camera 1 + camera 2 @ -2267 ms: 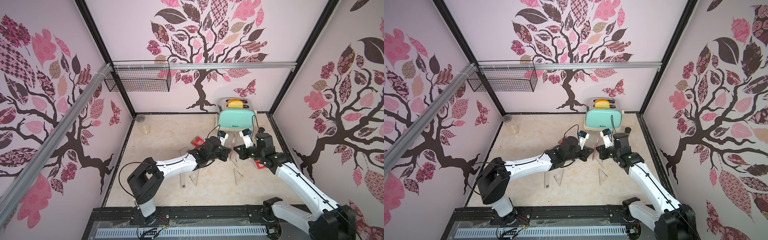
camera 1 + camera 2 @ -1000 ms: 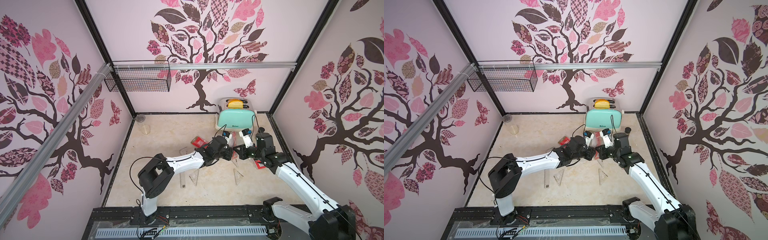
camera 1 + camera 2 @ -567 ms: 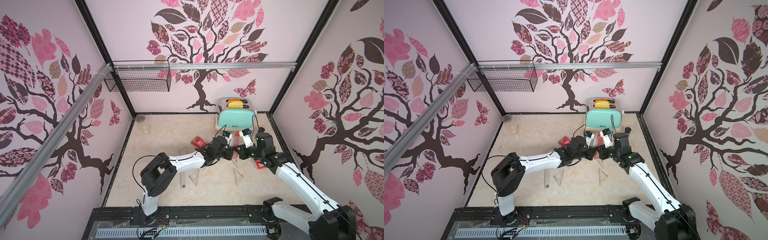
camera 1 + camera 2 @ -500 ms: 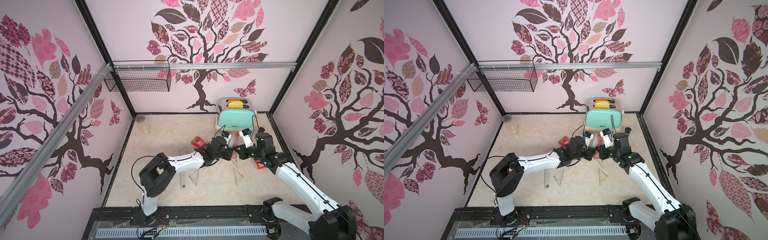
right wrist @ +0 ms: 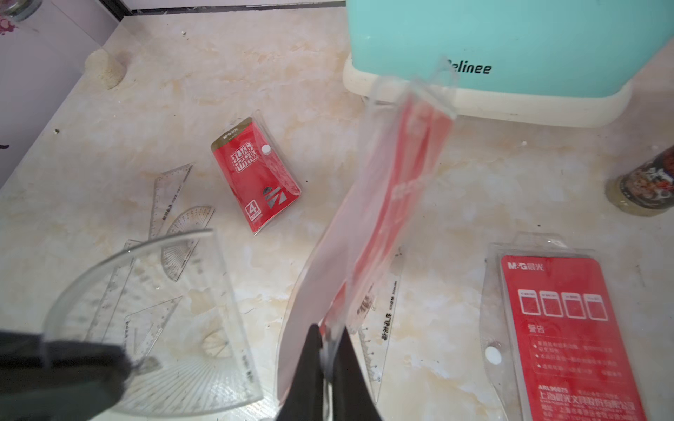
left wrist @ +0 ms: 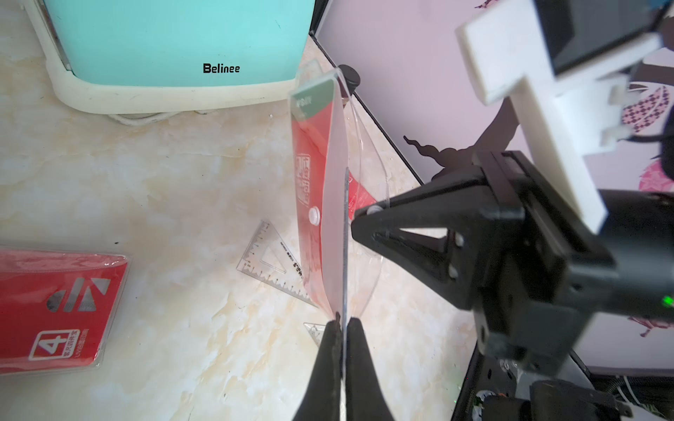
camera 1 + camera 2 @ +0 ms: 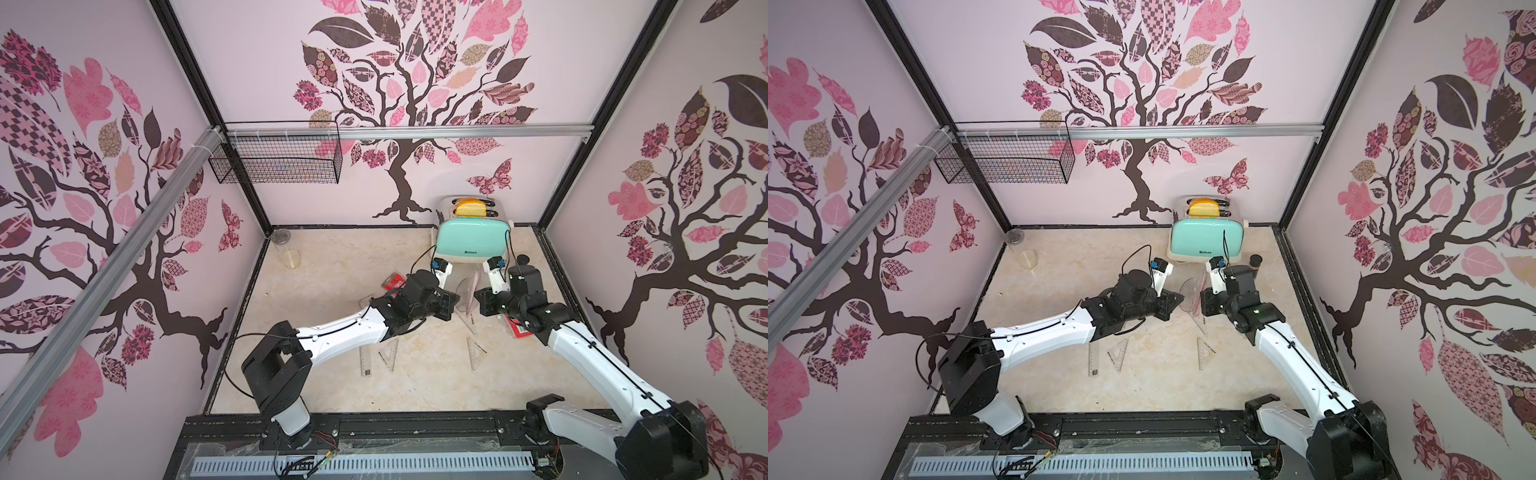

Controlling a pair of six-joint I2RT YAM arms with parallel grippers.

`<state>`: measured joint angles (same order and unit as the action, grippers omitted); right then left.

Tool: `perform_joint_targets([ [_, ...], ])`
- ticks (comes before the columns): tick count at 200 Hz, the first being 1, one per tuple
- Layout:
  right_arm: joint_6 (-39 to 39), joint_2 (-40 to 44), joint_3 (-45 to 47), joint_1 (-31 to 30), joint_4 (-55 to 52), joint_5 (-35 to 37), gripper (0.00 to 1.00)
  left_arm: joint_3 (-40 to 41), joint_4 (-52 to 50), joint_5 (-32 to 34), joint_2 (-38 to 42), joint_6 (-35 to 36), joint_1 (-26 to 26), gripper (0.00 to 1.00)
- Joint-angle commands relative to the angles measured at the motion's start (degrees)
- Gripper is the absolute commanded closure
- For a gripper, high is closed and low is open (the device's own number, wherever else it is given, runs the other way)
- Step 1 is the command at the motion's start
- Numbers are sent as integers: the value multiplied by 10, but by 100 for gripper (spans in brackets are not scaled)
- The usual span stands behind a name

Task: Open the ruler set and take out the ruler
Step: Take out the ruler from the ruler set bag, then place the ruler at the center of the board.

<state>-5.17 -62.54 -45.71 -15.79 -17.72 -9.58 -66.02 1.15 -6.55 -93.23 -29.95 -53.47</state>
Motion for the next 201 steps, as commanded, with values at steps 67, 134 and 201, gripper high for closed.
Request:
perform_joint_targets([
  [67,-10,14,-12,-2,2,66,100,158,76,-97,75,-93,-7,100],
  [134,-9,34,-8,-2,-1,61,100,223,268,-143,-89,-229,-10,100],
  [201,-7,44,-6,-2,-3,62,100,190,336,-182,-205,-310,-17,100],
])
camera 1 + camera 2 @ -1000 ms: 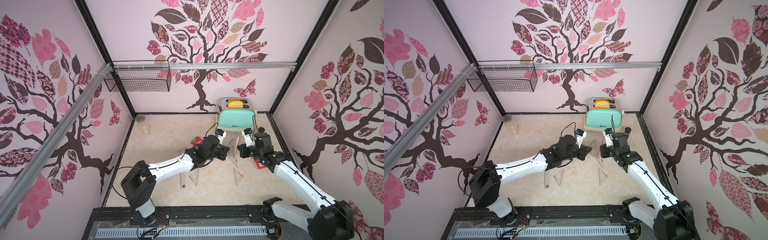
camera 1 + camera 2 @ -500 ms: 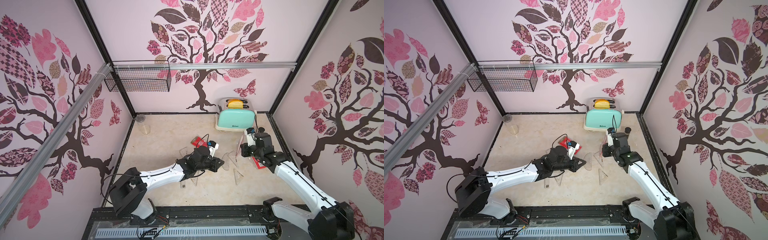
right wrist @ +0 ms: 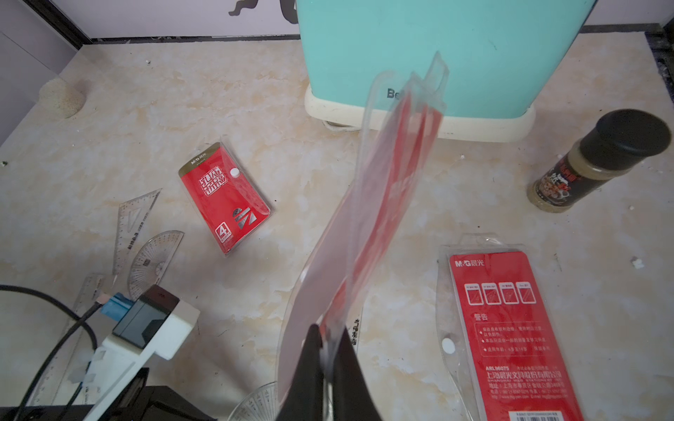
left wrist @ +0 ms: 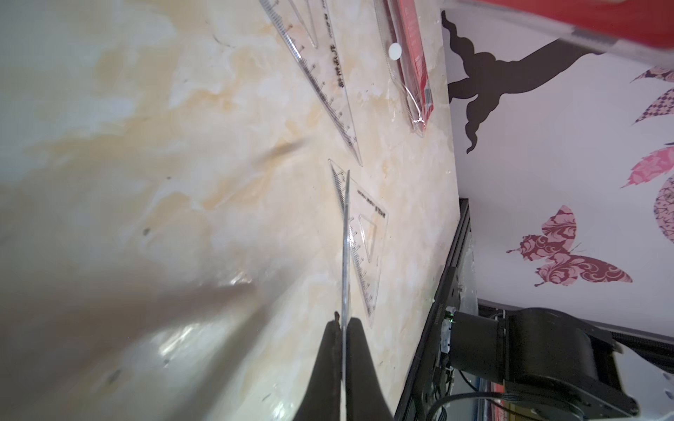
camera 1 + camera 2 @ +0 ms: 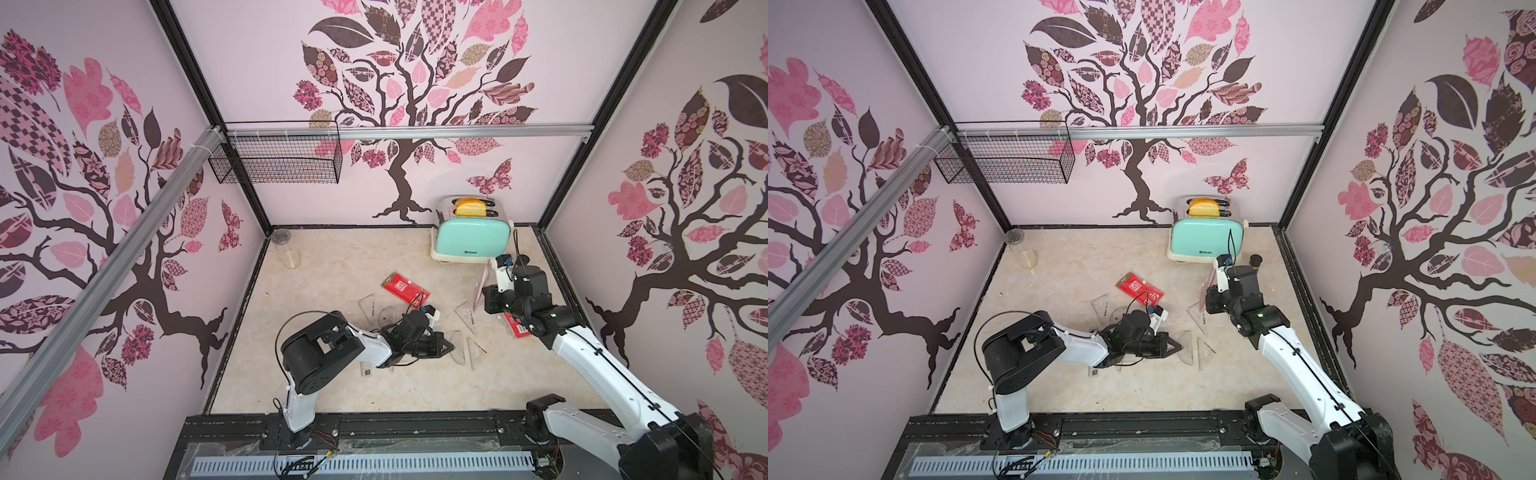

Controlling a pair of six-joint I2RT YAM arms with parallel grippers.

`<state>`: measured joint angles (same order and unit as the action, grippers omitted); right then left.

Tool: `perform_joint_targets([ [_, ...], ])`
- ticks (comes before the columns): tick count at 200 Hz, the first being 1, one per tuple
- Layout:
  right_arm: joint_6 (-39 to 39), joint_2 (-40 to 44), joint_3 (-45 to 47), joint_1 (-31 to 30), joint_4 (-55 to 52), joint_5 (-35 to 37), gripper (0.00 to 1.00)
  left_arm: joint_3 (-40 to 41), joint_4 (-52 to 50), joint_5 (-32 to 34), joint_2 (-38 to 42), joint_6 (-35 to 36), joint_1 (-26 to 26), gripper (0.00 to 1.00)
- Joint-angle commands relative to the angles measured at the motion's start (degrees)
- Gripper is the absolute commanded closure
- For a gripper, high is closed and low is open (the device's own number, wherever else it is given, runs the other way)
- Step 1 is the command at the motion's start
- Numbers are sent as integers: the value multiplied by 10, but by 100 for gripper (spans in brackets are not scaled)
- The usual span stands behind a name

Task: Open the ruler set and take out the ruler
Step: Place the ruler at the center of the board.

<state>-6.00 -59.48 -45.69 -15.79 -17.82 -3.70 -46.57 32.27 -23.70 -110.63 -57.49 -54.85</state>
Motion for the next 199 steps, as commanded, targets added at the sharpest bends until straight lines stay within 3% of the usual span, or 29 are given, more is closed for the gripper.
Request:
perform_joint_targets([
  [1,1,14,-6,-2,-2,3,100,-4,26,-10,-32,-36,-3,100],
  [42,0,19,-3,-2,-2,3,100,11,38,-11,-50,-57,-3,100],
  [130,0,27,3,-2,-1,3,100,-2,-42,-49,-41,-16,11,100],
  [199,0,29,5,-2,0,2,100,10,-52,-34,-25,-19,15,82],
])
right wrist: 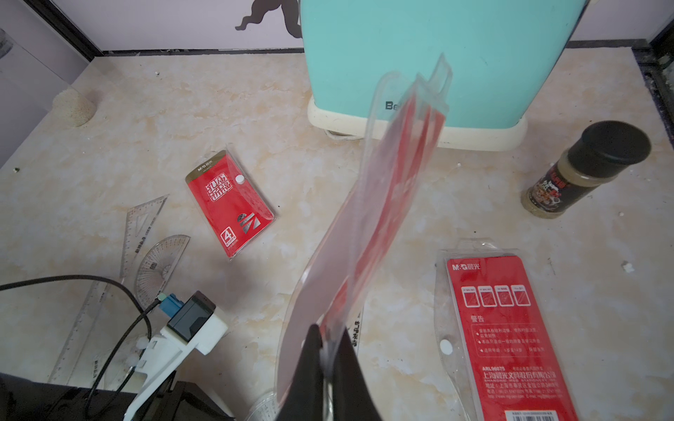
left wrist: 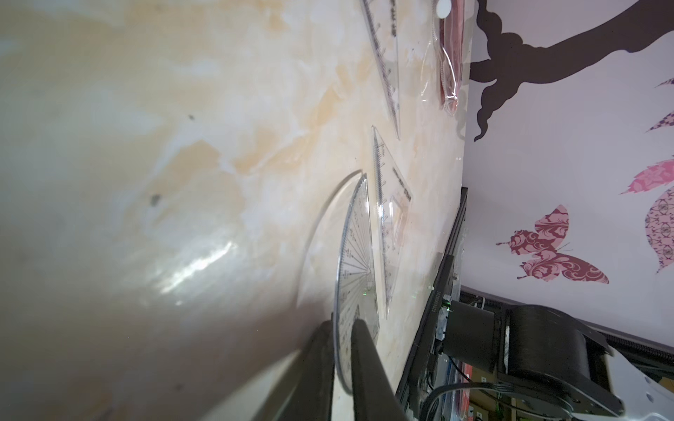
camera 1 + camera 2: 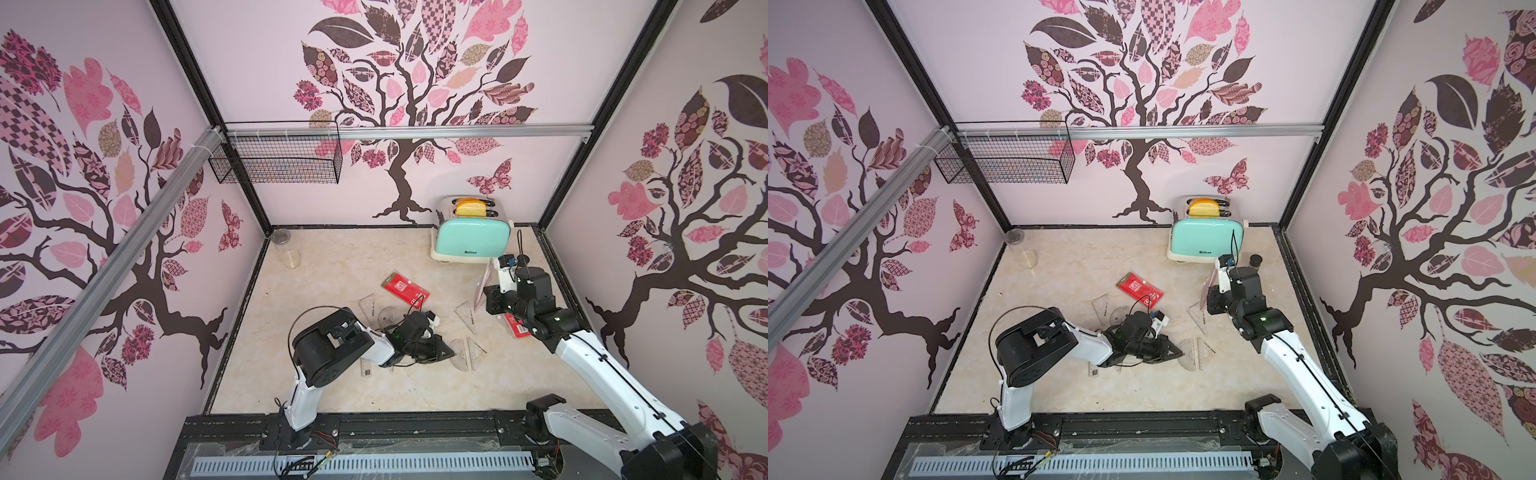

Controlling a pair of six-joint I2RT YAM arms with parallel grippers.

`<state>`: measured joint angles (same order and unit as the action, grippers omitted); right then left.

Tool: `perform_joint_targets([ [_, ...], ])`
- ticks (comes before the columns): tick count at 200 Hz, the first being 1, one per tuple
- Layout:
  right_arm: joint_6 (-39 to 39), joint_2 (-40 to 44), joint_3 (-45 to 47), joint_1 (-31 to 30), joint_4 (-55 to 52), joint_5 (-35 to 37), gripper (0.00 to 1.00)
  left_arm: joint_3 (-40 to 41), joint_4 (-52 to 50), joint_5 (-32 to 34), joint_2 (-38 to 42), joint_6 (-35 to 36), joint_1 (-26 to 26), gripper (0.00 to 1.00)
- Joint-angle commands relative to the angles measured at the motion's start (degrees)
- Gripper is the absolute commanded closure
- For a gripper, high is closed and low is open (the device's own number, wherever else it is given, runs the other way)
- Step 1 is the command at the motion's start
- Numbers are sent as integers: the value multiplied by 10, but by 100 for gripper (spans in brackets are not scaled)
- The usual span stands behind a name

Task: Open the ruler set and take out the ruler
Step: Place the ruler at the center of the board.

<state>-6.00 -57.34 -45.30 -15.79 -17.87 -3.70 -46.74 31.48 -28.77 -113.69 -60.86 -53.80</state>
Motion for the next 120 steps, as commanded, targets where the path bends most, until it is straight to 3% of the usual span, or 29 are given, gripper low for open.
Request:
perform_joint_targets([
  [1,0,8,1,-2,0,2,100,12,-44,17,6,15,4,82],
  [45,0,8,2,-2,1,2,100,13,-80,40,46,40,4,70],
  [120,4,9,2,-2,3,-19,100,-32,-265,187,184,170,-5,60],
])
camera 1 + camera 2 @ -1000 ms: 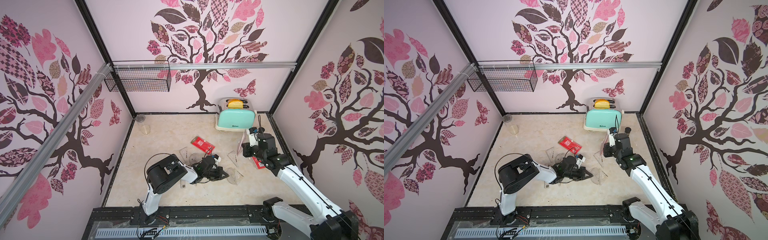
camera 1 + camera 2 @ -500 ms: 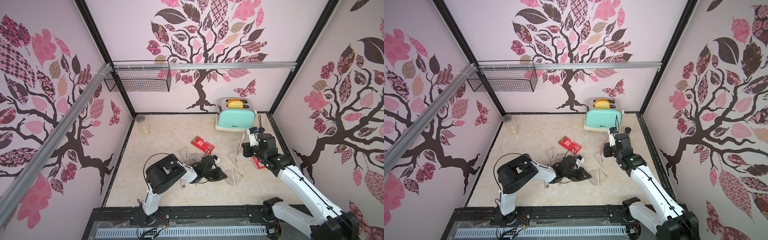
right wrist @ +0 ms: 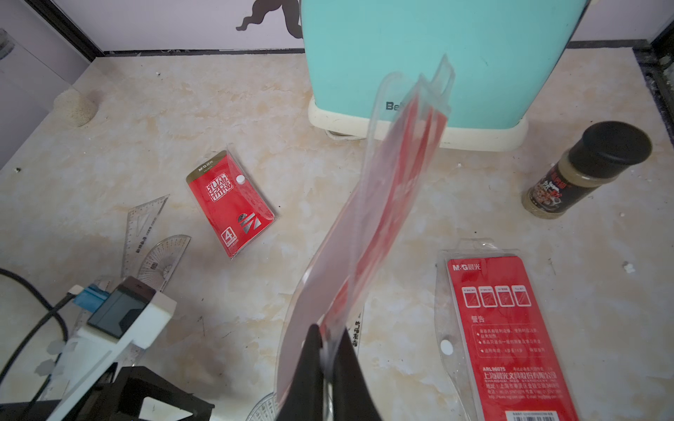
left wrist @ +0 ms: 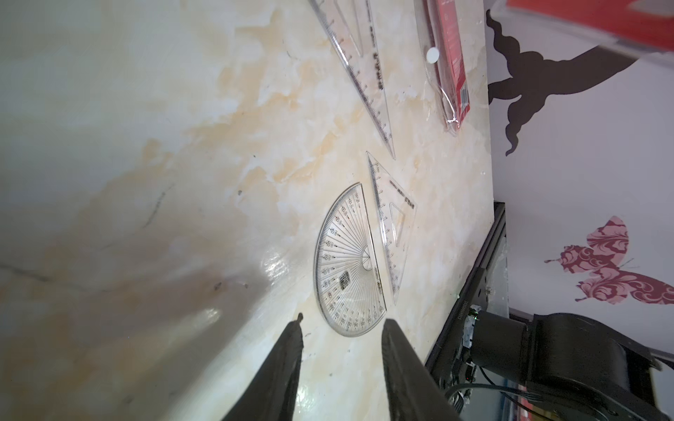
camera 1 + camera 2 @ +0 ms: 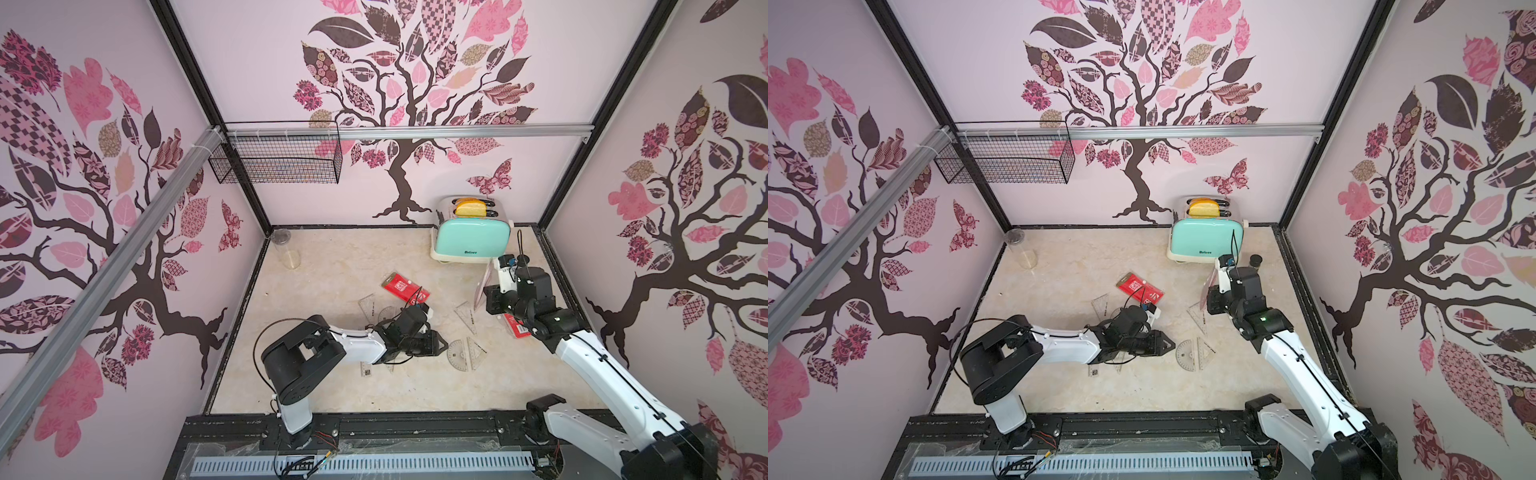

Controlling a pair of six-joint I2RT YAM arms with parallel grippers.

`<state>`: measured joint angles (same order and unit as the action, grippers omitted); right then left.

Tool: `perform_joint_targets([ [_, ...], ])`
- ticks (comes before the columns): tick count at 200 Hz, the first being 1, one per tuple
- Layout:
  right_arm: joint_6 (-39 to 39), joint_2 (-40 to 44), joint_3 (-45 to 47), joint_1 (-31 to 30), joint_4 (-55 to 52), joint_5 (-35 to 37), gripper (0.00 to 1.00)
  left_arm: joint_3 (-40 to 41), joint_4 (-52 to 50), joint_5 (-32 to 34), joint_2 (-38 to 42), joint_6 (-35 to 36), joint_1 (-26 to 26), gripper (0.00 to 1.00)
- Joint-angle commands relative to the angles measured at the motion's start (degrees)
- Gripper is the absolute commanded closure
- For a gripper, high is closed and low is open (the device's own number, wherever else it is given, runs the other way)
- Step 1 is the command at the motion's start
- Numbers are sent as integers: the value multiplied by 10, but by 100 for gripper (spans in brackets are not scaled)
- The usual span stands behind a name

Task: Open the ruler set and take out the ruler
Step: Place the ruler at the center of the board, then take out the ruler from the ruler set bag.

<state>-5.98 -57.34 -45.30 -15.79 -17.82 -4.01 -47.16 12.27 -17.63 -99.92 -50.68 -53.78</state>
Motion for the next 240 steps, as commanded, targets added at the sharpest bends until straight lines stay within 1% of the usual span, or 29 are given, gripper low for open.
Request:
perform_joint_targets([
  [1,4,9,2,-2,3,-17,100,-28,-73,78,48,71,-6,60],
  [32,14,1,1,-2,8,-78,100,-87,-127,157,110,147,-20,70],
  [59,20,-4,1,-2,12,-120,100,-129,-132,202,135,187,-20,83],
  [85,23,-4,2,-2,22,-159,100,-166,-137,212,129,209,-19,90],
  [115,28,-1,2,-4,30,-201,100,-196,-122,191,101,210,-19,100],
  [153,28,6,3,-3,34,-221,100,-210,-110,167,69,203,-20,100],
  [202,31,1,1,-4,38,-226,100,-209,-104,147,57,200,-21,100],
  [240,32,-2,-3,-4,36,-239,100,-215,-102,150,38,197,-21,100],
])
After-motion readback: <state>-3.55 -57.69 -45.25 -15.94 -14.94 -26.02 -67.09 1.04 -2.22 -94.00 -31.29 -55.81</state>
